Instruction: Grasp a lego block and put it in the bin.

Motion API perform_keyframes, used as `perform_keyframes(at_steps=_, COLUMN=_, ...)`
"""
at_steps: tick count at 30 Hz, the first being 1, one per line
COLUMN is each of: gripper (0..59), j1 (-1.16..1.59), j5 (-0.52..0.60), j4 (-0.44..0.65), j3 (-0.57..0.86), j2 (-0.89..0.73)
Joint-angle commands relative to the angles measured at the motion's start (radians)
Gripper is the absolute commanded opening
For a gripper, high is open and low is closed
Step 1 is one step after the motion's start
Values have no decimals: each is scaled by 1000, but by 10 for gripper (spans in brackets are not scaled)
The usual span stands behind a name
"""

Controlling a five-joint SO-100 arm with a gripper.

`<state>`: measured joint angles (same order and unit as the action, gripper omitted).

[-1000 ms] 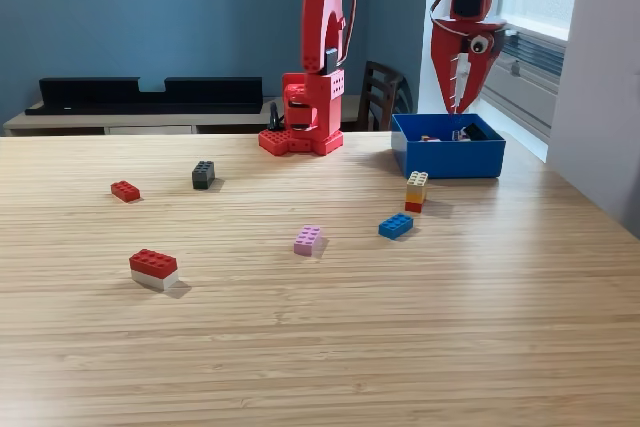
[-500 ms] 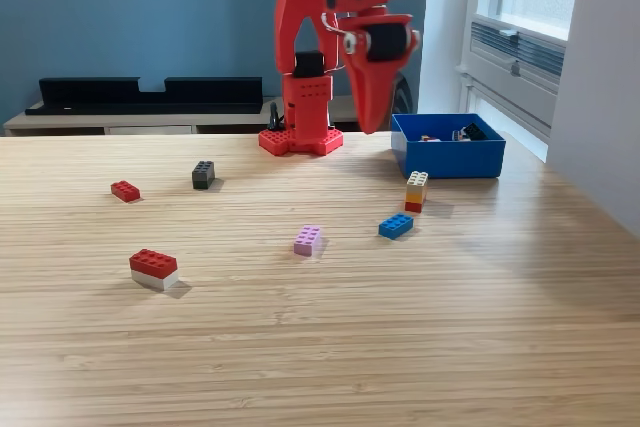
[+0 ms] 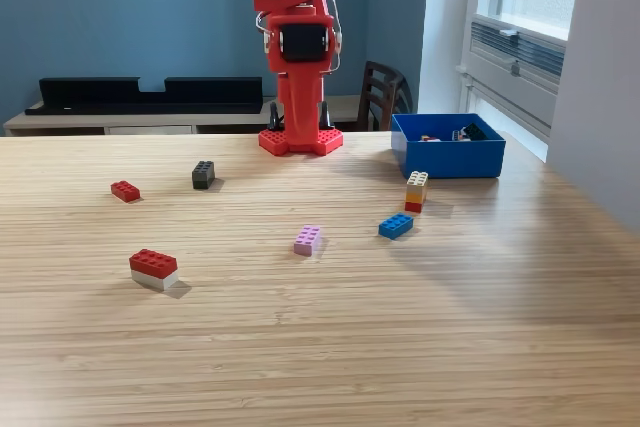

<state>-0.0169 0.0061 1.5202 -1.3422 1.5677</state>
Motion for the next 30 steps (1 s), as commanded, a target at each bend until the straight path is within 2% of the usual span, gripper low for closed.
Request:
perform_keyframes(at_steps=1, gripper=0, j1=-11, j5=-5, j4=5, j3=61, j2=9)
perform_keyframes(at_steps=18, gripper=0, j1=-35, j5=-12, j4=-40, j3=61, j2=8)
perform_keyframes(at_steps=25, gripper=0, j1=44, j5=-11, j4=-43, j3=37, j2=6)
perform_keyframes(at_steps=30, gripper=0, j1=146, j5=-63, j4=-43, j3=-5, j2=6)
